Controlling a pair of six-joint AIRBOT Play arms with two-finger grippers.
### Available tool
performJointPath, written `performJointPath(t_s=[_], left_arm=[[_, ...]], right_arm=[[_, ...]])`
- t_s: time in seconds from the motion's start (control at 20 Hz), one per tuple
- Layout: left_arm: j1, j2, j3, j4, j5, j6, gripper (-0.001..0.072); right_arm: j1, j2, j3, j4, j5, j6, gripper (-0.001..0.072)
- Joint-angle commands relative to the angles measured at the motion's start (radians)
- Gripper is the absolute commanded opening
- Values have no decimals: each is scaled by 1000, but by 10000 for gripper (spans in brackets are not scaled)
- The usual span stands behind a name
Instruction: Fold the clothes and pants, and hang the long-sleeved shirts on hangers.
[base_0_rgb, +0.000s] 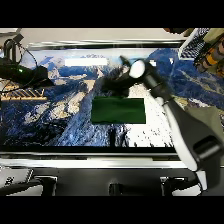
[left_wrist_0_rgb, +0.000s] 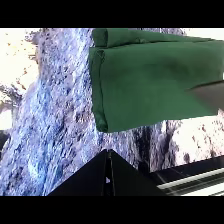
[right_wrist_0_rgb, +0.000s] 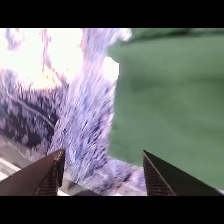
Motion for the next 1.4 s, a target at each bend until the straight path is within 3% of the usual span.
performJointPath(t_s=[0.0, 0.15, 0.35, 0.5, 0.7, 0.85, 1.2, 1.35], left_arm=[[1, 1, -1, 0, 1, 2, 17], [1, 1, -1, 1, 1, 11, 17], [1, 0, -1, 1, 1, 11, 18], [1, 0, -1, 1, 2, 11, 17], [1, 0, -1, 0, 2, 11, 18], [1, 0, -1, 0, 2, 10, 18], [1, 0, -1, 0, 2, 7, 18], [1, 0, -1, 0, 2, 7, 18]], right_arm=[[-196, 84, 1, 8, 149, -111, 559], [-435, 113, -5, 10, 279, -269, 561], [-663, 108, -153, 122, 246, -451, 561], [-726, 66, -326, 230, 204, -599, 561], [-711, -20, -484, 332, 112, -716, 560], [-688, -89, -519, 383, 92, -771, 559], [-579, -152, -519, 394, 34, -779, 530], [-547, -152, -519, 368, 2, -752, 421]])
